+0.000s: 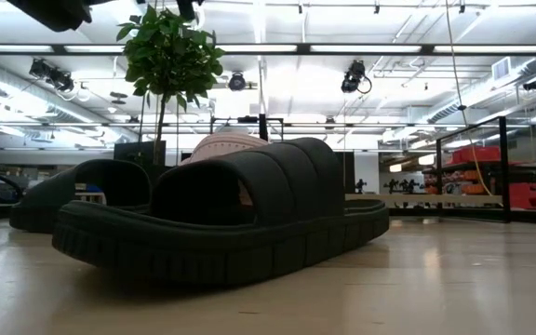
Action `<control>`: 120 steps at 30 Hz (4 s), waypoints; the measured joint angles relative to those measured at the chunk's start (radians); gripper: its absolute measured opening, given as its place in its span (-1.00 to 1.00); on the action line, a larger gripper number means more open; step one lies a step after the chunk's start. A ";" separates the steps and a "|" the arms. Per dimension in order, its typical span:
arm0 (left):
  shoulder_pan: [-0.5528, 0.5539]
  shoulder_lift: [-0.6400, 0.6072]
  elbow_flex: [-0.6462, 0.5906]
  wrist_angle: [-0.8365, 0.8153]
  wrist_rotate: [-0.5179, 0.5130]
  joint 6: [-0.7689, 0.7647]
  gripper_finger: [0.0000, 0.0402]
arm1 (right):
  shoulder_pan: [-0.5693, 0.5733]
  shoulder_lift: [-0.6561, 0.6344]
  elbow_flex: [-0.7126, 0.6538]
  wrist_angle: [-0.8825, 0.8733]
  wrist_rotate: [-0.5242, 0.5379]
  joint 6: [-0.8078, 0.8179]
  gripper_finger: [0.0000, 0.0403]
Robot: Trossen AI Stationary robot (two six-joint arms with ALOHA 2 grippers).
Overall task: Pick and place slides into the shelf
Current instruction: Put the right pink slide on the shelf
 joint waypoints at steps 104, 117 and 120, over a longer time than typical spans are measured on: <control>0.083 0.003 0.014 0.180 -0.089 -0.134 -0.57 | -0.041 0.030 0.000 -0.342 -0.468 0.195 -0.43; 0.085 0.029 0.246 -0.289 0.037 -0.444 -0.57 | 0.239 -0.077 0.000 -0.622 -0.460 0.015 -0.40; 0.085 0.085 0.355 -0.397 0.061 -0.467 -0.57 | 0.297 -0.065 0.000 -0.639 -0.452 -0.044 -0.41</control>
